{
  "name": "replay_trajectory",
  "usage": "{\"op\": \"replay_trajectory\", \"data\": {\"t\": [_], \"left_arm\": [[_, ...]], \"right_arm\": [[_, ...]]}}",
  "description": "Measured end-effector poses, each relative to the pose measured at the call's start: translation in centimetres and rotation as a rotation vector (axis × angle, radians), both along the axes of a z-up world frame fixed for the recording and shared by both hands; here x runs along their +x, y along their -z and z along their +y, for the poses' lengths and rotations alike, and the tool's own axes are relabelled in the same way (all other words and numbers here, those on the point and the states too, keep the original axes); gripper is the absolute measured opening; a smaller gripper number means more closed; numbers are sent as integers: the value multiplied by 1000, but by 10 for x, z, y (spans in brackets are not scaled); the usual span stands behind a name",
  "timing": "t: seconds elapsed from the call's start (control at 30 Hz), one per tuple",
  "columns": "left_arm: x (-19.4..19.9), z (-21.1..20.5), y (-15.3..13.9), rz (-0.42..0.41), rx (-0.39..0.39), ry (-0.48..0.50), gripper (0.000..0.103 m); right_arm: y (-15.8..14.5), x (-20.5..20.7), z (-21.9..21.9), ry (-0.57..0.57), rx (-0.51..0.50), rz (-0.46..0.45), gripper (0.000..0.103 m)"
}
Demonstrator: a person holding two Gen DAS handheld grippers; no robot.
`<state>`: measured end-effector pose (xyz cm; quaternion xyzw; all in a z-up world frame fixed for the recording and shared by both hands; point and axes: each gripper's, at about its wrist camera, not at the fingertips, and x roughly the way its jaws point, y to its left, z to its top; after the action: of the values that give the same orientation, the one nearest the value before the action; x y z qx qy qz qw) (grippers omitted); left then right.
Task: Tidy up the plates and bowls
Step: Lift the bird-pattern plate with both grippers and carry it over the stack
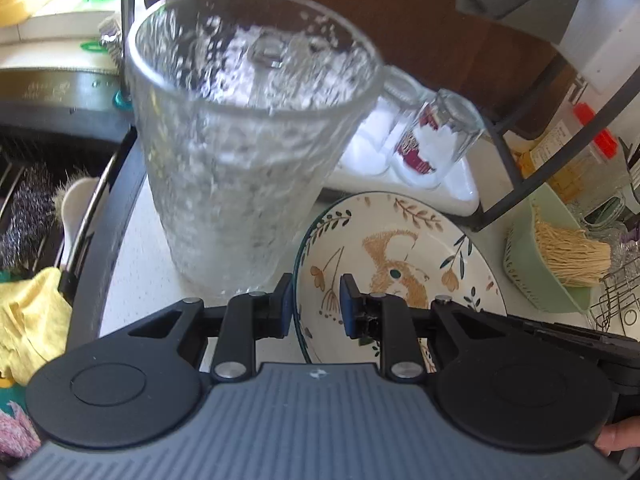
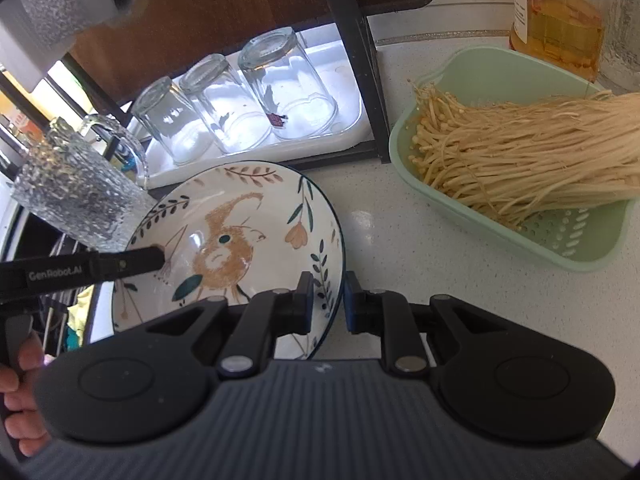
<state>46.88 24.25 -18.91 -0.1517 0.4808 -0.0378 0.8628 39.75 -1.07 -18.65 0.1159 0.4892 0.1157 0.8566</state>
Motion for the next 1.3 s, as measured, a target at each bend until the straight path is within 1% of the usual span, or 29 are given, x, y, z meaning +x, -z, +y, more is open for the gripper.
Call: {"op": "replay_trajectory", "data": {"t": [0.13,0.33,0.57,0.67,0.87,1.03,1.13,1.3], "left_arm": [[-2,4,-12,-27,-21,1,26],[-9,-10,-28,-48,18,22,26],[-27,-26,-47,-64,8,49,26],[-42,-31,-59,-74,-7,56,26],[-70,-47,-63,-88,-29,55,26],[-101,-56,-67,-97,-43,66,26],[-118,-58,-70,-108,-40,76,26],[-144,-59,-73,-100,-38,63,26]], "right_arm": [[-12,-7,-3,13,18,-28,19],[-28,-25,-9,7,16,-66,19],[-50,-55,-22,51,38,-112,19],[-59,-71,-27,61,37,-124,19],[-70,-107,-36,69,29,-134,19],[-69,-137,-43,83,40,-118,19],[-70,-155,-43,72,41,-113,19],[-71,-177,-41,50,42,-103,19]]}}
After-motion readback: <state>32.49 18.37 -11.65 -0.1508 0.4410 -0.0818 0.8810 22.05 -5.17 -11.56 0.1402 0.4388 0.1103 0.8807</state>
